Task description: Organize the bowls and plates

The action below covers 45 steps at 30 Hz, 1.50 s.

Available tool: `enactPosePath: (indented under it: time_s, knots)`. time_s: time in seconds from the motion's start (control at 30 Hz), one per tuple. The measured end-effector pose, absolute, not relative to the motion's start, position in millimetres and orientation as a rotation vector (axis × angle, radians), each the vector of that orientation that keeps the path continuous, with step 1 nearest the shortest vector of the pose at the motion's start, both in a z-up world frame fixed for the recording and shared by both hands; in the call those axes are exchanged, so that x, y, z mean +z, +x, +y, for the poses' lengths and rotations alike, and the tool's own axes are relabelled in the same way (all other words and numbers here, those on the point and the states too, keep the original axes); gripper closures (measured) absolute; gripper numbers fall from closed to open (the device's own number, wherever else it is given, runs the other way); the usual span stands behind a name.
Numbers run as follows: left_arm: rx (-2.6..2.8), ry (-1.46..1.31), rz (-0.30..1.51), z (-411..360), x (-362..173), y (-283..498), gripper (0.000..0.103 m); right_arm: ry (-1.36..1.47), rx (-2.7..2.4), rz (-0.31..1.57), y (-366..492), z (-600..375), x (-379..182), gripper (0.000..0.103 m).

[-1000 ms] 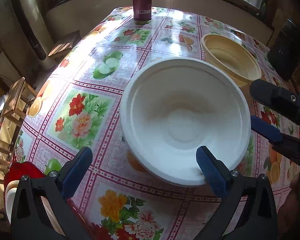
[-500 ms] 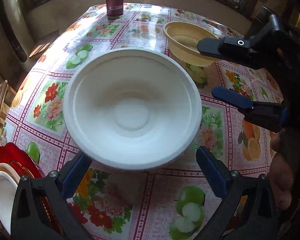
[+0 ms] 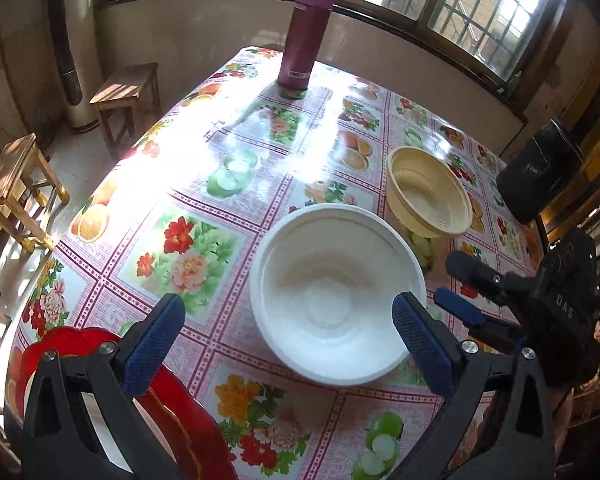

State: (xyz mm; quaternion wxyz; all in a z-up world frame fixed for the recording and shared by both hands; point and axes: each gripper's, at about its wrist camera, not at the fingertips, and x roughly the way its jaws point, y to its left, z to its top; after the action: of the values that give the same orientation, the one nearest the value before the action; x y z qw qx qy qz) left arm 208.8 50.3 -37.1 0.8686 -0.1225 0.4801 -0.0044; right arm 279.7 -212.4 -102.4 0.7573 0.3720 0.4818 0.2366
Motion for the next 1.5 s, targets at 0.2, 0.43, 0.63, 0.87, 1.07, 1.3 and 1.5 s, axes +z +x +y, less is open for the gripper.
enactPosePath:
  time_s: [0.2,0.43,0.63,0.87,1.07,1.3,1.5]
  knots:
    - [0.113,-0.489,1.066,94.0,-76.4,252.8,0.0,0.818,0.506,1.041,279.7,-215.8,-102.2,0.023]
    - [0.047,-0.704,1.175,95.5,-116.4,285.2,0.0,0.823,0.5,1.045,280.3,-217.2,-106.0,0.023]
    - [-0.048,-0.643,1.267,61.0,-129.2,284.5,0.0,0.839,0.481,1.049,279.8,-224.8,-110.3,0.023]
    - [-0.2,-0.562,1.311,7.6,-125.0,264.3,0.0,0.86,0.463,0.994,265.5,-253.1,-104.5,0.023]
    - [-0.367,-0.491,1.342,-60.7,-121.5,232.1,0.0,0.893,0.382,0.901,238.7,-309.1,-96.5,0.023]
    - [-0.52,-0.444,1.314,-115.5,-108.6,189.4,0.0,0.87,0.325,0.828,217.7,-346.7,-91.2,0.023]
    - [-0.298,-0.446,1.098,-52.5,-83.0,176.7,0.0,0.852,0.373,0.841,224.2,-335.7,-91.1,0.023]
